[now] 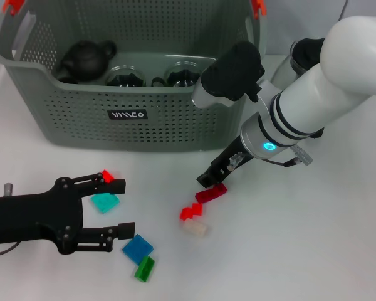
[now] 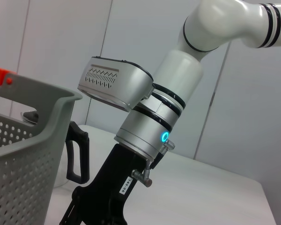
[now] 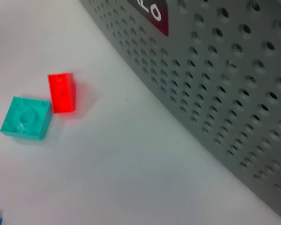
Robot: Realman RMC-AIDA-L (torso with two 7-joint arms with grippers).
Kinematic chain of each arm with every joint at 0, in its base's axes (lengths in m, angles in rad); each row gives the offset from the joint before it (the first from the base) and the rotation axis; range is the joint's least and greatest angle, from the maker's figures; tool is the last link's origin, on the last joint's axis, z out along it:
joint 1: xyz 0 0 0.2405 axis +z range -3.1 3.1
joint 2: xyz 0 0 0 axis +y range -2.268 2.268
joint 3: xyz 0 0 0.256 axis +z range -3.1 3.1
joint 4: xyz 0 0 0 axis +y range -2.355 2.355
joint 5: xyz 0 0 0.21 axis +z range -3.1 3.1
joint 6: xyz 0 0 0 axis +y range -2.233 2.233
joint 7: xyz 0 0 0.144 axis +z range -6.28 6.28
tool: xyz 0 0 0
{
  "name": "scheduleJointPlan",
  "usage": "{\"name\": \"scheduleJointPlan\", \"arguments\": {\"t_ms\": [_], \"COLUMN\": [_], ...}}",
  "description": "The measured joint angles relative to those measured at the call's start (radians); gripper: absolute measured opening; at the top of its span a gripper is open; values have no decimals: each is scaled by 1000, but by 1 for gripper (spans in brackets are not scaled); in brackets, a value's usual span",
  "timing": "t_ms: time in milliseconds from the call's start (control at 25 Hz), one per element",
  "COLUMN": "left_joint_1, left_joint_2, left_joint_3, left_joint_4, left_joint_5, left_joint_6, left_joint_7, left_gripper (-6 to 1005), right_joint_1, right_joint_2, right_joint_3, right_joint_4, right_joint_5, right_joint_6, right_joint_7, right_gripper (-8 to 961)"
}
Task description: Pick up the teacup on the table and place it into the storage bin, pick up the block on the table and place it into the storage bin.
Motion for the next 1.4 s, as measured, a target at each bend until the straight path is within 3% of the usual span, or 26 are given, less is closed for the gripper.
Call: {"name": "scheduleJointPlan", "arguments": {"t_ms": [1400], "left_joint_1": [-1], "left_joint_2": [0], "left_joint_3": [-1], "left_joint_4": [0], "left_joint_5": [0], "left_joint_6": [0], "left_joint_7": [0], "left_gripper": [855], "right_joint_1": [-1], "right_joint_2": [-2], "right_joint_3": [6], "right_joint_4": [-9], "right_joint_5": [1], "right_joint_6": [-17], "right_joint_7": [8], "right_gripper": [452]}}
